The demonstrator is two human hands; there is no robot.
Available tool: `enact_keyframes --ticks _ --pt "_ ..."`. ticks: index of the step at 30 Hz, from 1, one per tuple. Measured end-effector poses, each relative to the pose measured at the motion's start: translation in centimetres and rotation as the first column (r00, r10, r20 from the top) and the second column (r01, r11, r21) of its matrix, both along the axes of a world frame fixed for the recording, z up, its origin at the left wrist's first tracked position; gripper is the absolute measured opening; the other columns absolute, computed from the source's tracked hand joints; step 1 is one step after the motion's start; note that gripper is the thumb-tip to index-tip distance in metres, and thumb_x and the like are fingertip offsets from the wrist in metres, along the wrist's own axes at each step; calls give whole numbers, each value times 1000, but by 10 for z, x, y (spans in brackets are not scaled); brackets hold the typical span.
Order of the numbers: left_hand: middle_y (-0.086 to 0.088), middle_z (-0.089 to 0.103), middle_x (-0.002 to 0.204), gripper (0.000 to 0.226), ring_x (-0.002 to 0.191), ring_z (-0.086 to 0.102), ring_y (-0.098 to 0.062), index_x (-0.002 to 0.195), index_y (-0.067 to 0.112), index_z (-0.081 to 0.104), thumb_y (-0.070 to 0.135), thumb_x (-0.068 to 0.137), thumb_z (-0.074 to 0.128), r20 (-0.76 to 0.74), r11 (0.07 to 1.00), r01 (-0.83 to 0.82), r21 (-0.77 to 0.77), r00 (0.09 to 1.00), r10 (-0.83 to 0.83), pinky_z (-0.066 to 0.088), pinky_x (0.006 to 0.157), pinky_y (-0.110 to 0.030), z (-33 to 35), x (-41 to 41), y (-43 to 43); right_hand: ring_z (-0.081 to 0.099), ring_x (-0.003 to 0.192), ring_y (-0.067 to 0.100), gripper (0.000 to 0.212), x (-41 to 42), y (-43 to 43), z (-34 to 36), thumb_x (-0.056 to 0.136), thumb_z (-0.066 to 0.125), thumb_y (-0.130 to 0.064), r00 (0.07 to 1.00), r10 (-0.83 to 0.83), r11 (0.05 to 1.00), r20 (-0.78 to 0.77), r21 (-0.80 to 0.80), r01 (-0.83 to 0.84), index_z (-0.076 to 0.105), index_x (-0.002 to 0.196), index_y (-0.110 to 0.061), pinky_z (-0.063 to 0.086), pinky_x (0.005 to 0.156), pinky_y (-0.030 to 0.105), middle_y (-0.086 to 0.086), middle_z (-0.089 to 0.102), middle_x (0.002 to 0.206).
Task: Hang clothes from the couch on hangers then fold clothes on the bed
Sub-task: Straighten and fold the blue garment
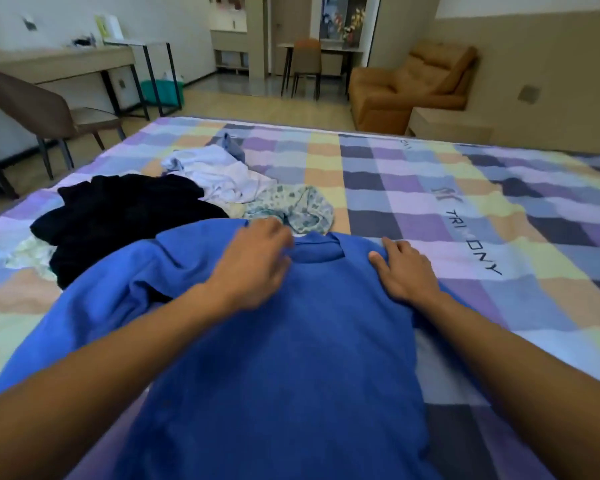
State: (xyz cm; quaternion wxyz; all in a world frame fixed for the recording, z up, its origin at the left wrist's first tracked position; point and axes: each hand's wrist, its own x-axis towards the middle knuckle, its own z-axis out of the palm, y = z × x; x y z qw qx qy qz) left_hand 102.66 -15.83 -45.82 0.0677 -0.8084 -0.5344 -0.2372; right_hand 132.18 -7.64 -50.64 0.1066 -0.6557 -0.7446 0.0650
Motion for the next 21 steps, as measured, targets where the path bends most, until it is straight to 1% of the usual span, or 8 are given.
enact_keyframes --ticks 1,3,5,7,10,15,18,21 --pt "-6 54 115 31 105 52 -32 112 15 58 34 89 48 28 985 94 -147 995 -91 44 87 -49 -5 23 -8 42 137 35 65 6 -3 3 104 29 -55 1000 23 999 -16 -25 -24 31 156 -15 34 112 49 16 41 153" --pt "-3 51 132 49 122 46 -27 128 17 55 48 94 39 22 933 121 -339 992 -121 40 100 -46 -19 62 -17 39 140 34 68 23 -17 11 104 33 -55 998 56 995 -39 -78 -59 25 158 -15 34 113 48 16 36 156" --pt "-3 44 147 59 136 39 -24 140 17 49 56 97 36 0 916 82 -393 996 -89 32 111 -42 -33 93 -21 39 140 34 70 51 -42 21 103 39 -55 998 63 988 -28 -136 -67 24 158 -15 35 113 47 14 34 156" --pt "-4 39 153 82 143 32 -24 145 18 45 69 86 21 -6 914 33 -405 999 -39 24 117 -41 -42 117 -23 43 135 33 68 85 -71 30 100 45 -56 998 41 981 46 -194 -31 31 153 -15 40 108 49 11 38 150" --pt "-6 26 163 102 152 17 -26 152 22 35 73 72 1 -54 914 -73 -400 997 56 11 123 -48 -55 142 -26 52 115 32 58 142 -111 40 94 54 -62 985 -44 974 164 -212 79 50 125 -12 47 92 44 9 49 121" --pt "-3 8 170 87 157 -1 -23 161 28 17 72 87 6 -139 902 -146 -407 986 97 -1 125 -51 -69 150 -27 56 76 20 54 200 -160 57 82 73 -60 983 -149 883 108 -433 181 53 92 -11 45 67 32 0 61 91" --pt "-3 2 170 71 157 -4 -24 162 29 11 65 100 16 -211 888 -169 -427 974 83 -2 125 -53 -67 149 -24 43 57 19 52 210 -174 65 80 81 -43 992 -120 827 28 -550 115 41 62 -16 42 60 29 -5 44 55" --pt "-8 12 168 64 155 6 -29 159 25 26 57 103 22 -146 869 -188 -457 980 135 5 123 -56 -54 158 -22 41 52 14 48 210 -180 71 90 74 -33 986 -139 858 -93 -508 73 40 60 -18 36 57 27 -11 41 49"
